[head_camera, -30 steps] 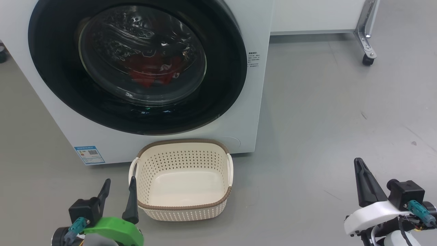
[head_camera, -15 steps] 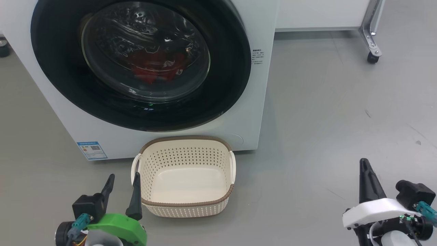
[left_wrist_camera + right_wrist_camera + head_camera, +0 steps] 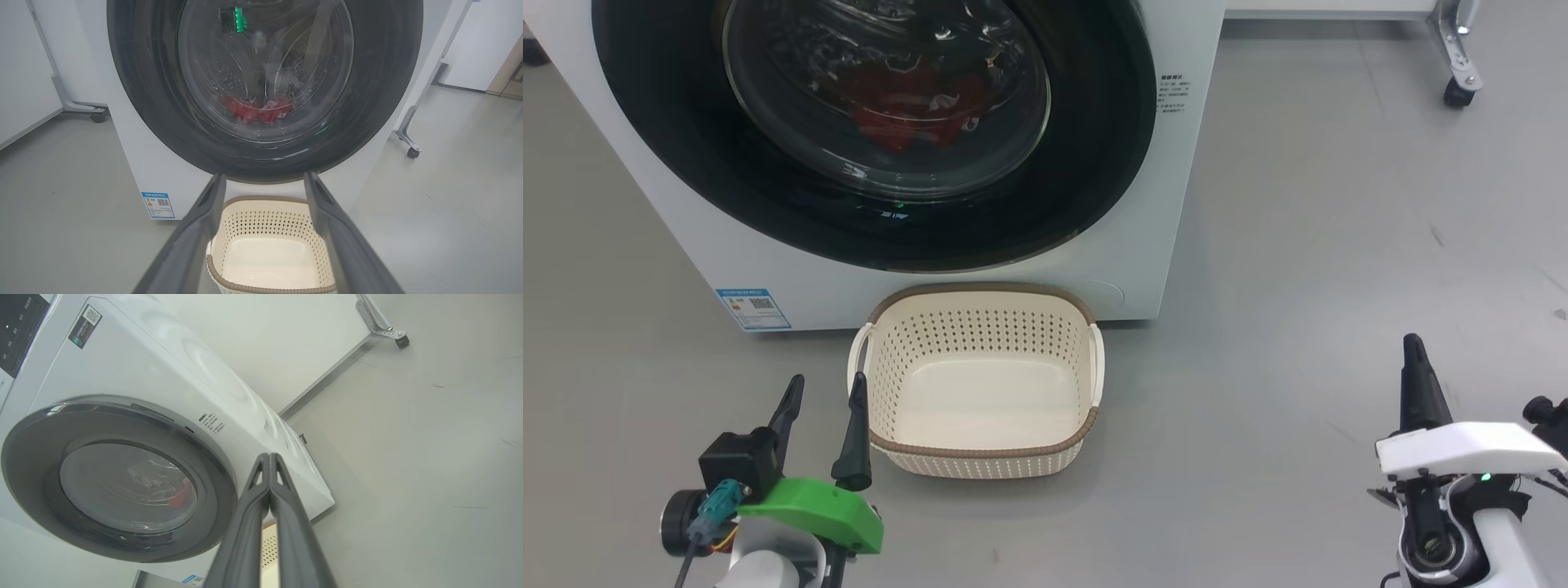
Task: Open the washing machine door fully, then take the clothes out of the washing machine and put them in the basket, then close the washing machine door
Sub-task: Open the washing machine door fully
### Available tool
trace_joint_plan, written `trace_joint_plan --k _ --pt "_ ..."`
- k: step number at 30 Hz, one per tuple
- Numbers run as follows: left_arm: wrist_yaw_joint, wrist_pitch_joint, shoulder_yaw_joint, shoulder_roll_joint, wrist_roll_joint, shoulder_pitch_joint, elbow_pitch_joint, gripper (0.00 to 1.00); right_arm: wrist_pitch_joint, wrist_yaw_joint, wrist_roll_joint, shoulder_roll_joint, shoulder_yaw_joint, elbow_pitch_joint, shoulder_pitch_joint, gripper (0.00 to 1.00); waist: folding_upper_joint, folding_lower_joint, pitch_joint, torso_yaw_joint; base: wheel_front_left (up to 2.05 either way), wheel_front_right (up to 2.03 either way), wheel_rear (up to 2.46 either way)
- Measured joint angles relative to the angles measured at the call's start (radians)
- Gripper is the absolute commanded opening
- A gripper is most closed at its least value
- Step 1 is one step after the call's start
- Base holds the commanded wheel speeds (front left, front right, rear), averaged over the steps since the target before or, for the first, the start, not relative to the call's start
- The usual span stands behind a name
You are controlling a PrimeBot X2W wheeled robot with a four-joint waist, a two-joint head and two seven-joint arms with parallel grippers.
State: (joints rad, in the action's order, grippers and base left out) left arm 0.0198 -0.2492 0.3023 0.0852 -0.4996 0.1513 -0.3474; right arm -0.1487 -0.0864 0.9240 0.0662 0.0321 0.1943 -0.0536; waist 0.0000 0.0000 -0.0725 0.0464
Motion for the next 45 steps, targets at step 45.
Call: trace_joint_plan --k 45 --pt "-0.008 -0.003 0.030 -0.040 0.096 0.208 0.098 1.00 0.565 0.079 0.627 0.135 -0.091 0.080 -0.758 0.00 0.0000 0.0000 -0.383 0.157 0.00 0.00 0.00"
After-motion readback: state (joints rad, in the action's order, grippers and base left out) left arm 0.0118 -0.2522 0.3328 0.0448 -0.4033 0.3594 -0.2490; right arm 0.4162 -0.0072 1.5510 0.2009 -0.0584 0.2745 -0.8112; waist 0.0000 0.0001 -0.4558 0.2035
